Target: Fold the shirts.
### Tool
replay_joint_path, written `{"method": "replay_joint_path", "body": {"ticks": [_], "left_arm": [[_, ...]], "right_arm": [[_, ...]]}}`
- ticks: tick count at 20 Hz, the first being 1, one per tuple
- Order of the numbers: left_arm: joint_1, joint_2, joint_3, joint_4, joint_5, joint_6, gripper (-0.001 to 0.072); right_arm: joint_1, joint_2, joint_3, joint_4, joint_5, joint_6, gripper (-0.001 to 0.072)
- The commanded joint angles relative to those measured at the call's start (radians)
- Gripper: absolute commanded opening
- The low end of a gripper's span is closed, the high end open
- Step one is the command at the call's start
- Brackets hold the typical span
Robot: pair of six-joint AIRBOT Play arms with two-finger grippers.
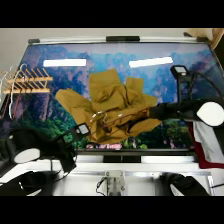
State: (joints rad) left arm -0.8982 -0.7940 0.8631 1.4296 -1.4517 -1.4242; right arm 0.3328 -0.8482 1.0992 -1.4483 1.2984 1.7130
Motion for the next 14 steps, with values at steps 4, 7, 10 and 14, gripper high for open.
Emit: {"method": "replay_joint_path", "body": {"ticks": [4,7,10,14], "left_arm": [[0.0,-0.051,-0.013,-0.121,0.078,0.13,0.0039],[-0.008,-0.042,-0.012,-0.282,0.055,0.176,0.0039],[-0.004,-0.073,-0.014,-0.303,0.13,0.17,0.0039],[0.047,-0.176,-0.006,-0.305,0.354,0.121,0.0039]], "right_arm": [[0.001,0.062,0.001,0.078,-0.026,-0.091,0.006],[0.001,0.067,0.001,0.135,-0.037,-0.115,0.006],[0.002,0.067,0.03,0.278,-0.039,-0.196,0.006],[0.002,0.067,0.116,0.309,-0.01,-0.226,0.006]]}}
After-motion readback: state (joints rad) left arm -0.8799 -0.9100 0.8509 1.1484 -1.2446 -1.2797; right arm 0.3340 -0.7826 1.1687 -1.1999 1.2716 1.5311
